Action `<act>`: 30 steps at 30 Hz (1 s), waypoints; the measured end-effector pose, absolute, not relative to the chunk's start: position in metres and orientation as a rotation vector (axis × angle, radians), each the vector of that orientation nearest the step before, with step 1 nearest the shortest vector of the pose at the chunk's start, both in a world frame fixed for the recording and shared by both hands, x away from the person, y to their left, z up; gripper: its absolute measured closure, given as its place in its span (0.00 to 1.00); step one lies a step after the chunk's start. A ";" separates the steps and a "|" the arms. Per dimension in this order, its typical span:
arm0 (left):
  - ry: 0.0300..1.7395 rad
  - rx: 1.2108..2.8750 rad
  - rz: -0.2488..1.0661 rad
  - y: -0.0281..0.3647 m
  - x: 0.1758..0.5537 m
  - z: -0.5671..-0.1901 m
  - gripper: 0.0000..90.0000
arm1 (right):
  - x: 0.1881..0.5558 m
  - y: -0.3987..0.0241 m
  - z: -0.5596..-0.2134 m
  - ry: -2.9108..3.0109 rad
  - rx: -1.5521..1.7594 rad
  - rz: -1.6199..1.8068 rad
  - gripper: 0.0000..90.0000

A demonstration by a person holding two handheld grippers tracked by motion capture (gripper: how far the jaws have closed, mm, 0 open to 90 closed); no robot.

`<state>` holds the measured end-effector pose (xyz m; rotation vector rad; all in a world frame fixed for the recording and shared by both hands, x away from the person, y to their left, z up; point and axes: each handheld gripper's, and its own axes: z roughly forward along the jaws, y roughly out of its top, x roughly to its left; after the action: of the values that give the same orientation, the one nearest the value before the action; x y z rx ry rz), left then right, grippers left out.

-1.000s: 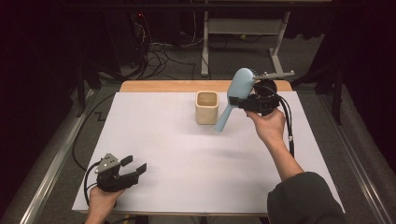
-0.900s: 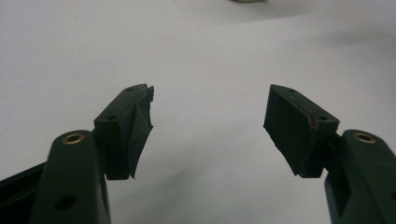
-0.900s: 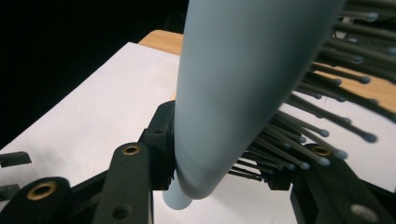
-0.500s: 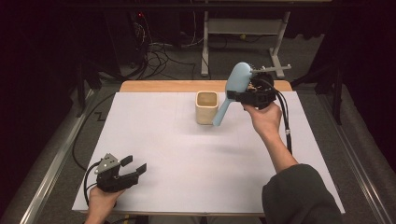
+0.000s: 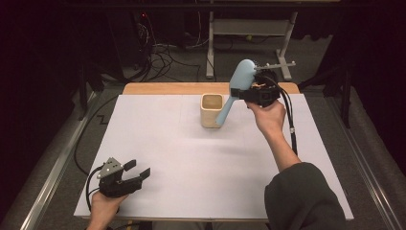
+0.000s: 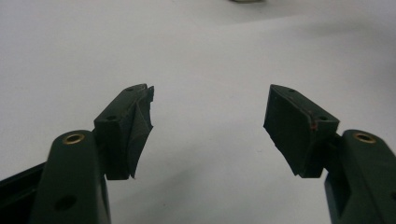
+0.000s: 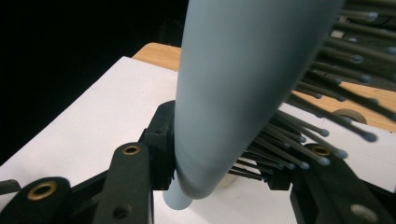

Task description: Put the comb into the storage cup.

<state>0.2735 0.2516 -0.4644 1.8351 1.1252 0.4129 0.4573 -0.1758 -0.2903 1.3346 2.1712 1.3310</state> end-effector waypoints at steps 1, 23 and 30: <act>1.125 1.835 0.413 0.252 0.273 -0.464 0.36 | 0.458 -0.176 -0.290 2.168 1.338 1.335 0.62; 1.125 1.836 0.414 0.252 0.273 -0.464 0.36 | 0.475 -0.172 -0.279 2.111 1.360 1.343 0.62; 1.124 1.836 0.413 0.252 0.273 -0.464 0.36 | 0.481 -0.169 -0.277 2.096 1.368 1.327 0.62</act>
<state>0.2729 0.2518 -0.4641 1.8362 1.1235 0.4131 0.4807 -0.1686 -0.2770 1.3683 2.0964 1.3269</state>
